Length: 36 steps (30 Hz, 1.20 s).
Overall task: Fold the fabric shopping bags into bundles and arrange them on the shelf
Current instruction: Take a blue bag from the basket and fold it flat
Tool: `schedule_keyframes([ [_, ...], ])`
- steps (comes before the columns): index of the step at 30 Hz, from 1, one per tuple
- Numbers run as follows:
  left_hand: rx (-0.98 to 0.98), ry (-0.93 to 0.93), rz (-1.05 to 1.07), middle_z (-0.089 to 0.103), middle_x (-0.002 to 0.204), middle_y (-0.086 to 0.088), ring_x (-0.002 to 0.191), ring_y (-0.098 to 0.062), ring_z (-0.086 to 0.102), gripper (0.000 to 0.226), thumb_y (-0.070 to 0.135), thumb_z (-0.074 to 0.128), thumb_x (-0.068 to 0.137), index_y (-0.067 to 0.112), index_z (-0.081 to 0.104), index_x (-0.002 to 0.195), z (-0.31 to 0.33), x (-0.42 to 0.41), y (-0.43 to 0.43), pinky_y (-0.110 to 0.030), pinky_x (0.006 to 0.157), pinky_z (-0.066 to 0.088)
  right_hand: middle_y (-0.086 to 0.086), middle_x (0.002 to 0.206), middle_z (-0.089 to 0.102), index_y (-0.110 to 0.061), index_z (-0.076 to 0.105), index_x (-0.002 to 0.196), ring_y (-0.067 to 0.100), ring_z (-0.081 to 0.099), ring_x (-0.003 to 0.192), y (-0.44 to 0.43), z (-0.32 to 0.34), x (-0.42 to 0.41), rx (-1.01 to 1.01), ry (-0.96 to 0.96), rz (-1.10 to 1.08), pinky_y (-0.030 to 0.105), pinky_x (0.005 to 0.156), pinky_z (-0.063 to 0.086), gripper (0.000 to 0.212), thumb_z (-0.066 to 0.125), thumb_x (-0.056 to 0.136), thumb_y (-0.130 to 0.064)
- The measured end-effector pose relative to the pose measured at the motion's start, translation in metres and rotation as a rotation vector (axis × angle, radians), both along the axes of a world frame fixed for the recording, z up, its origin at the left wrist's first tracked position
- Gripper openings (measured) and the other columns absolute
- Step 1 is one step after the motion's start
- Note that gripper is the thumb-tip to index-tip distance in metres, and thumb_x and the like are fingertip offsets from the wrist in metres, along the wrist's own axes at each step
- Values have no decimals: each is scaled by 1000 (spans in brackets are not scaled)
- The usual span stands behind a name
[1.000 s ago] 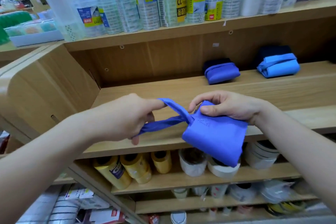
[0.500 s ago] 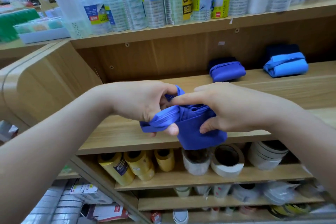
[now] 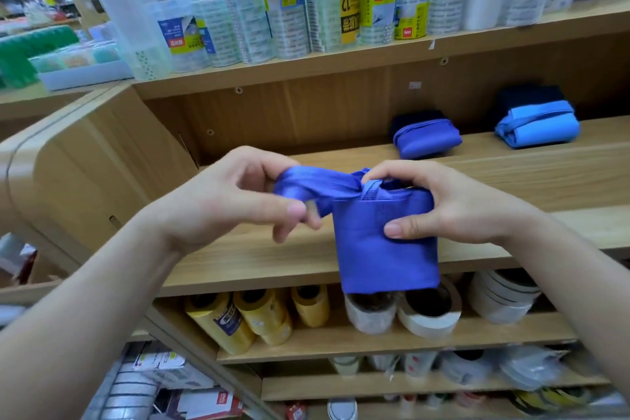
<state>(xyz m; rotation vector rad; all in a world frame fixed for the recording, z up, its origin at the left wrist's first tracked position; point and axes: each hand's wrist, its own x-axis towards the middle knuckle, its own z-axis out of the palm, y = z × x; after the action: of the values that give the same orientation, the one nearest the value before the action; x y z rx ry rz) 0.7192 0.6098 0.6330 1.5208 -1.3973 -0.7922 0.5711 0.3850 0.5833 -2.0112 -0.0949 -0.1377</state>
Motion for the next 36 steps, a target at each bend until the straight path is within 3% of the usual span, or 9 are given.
schedule_keyframes([
  [4,-297,534,-46,66,66,-8,64,-22,65,37,21,58,64,2,72,93,-10,-1,-7,-34,85,54,-5,102,69,-21,67,110,9,65,98,-6,-4,0,230,61,119,21,80,51,42,76,71,-8],
  [6,-332,700,-93,71,93,-13,64,-19,65,56,12,55,62,-4,66,115,-17,-3,-15,-39,82,55,-3,102,69,-22,68,109,12,65,97,-7,-5,1,299,94,192,22,79,52,42,77,71,-8],
  [11,-253,685,-56,47,147,-15,75,-15,61,75,26,74,78,-2,44,140,-30,-4,-23,-34,77,55,-3,119,66,-41,58,124,15,63,112,-12,-5,-3,129,158,143,26,89,52,63,79,73,-10],
  [14,-157,496,138,61,134,-8,60,-6,47,62,21,76,79,3,53,133,-29,-4,-29,-22,63,50,-8,115,63,-58,51,122,14,63,110,-13,-3,-8,-7,169,126,29,94,53,69,82,75,-19],
  [19,-105,389,285,60,73,-2,49,-6,20,23,14,63,84,12,73,104,-15,3,-37,-12,38,21,21,96,58,-46,42,123,30,62,79,-14,10,-19,231,165,181,40,71,56,77,80,71,-3],
  [24,26,561,162,60,84,2,44,2,20,32,28,51,92,12,71,110,-8,5,-39,-7,33,17,-4,99,60,-79,6,129,8,58,80,7,25,-20,-506,76,15,32,83,49,106,78,82,-16],
  [28,-1,789,-17,55,92,0,42,0,22,42,37,58,92,7,66,120,-5,3,-36,-3,31,27,-14,97,52,-77,-25,125,12,55,85,33,33,-24,-972,-63,-30,38,80,50,111,69,88,-31],
  [33,-105,977,-219,48,105,-7,49,-1,30,51,27,62,92,1,48,134,4,-14,-37,-7,41,43,-15,92,57,-55,17,146,15,60,72,19,35,-21,-1119,-324,-203,38,53,49,98,76,73,-27],
  [36,-147,1117,-240,48,100,-9,44,-4,38,47,15,61,93,1,43,135,3,-22,-40,-11,43,48,-6,96,63,-32,43,128,27,63,69,17,27,-12,-1044,-531,-281,41,45,48,65,74,71,-24],
])
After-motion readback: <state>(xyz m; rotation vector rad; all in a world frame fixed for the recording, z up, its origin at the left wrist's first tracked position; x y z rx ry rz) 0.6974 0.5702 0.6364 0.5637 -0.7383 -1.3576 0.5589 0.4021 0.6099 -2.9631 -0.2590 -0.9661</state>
